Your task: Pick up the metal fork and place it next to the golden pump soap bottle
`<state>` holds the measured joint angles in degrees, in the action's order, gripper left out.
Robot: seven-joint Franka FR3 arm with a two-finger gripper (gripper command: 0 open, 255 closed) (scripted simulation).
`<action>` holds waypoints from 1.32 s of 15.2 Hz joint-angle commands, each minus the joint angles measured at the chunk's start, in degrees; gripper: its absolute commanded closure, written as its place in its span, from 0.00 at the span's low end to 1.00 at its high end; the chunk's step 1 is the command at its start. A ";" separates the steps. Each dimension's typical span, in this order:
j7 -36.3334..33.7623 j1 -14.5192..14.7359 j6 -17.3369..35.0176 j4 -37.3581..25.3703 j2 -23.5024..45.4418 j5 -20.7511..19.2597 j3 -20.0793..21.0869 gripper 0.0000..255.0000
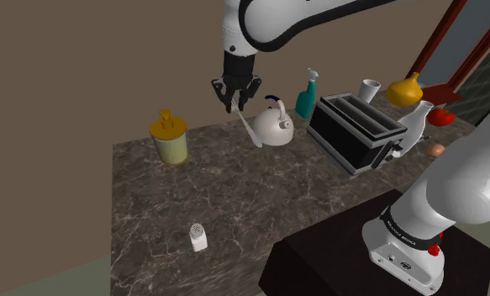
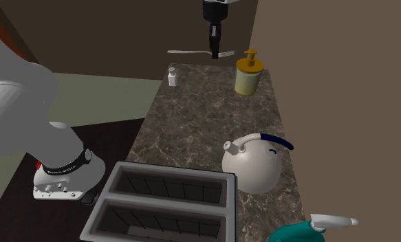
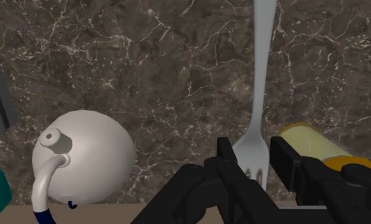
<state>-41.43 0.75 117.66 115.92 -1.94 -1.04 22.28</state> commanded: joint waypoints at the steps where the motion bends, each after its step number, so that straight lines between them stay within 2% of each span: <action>1: -2.34 0.64 -1.21 -5.08 4.27 -1.93 0.85 1.00; 2: -4.11 1.35 -2.11 -8.86 7.50 -3.45 1.45 1.00; 20: -6.49 2.00 10.61 -0.76 12.65 -6.57 0.78 1.00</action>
<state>-47.77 2.73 127.41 114.75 10.24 -7.31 23.14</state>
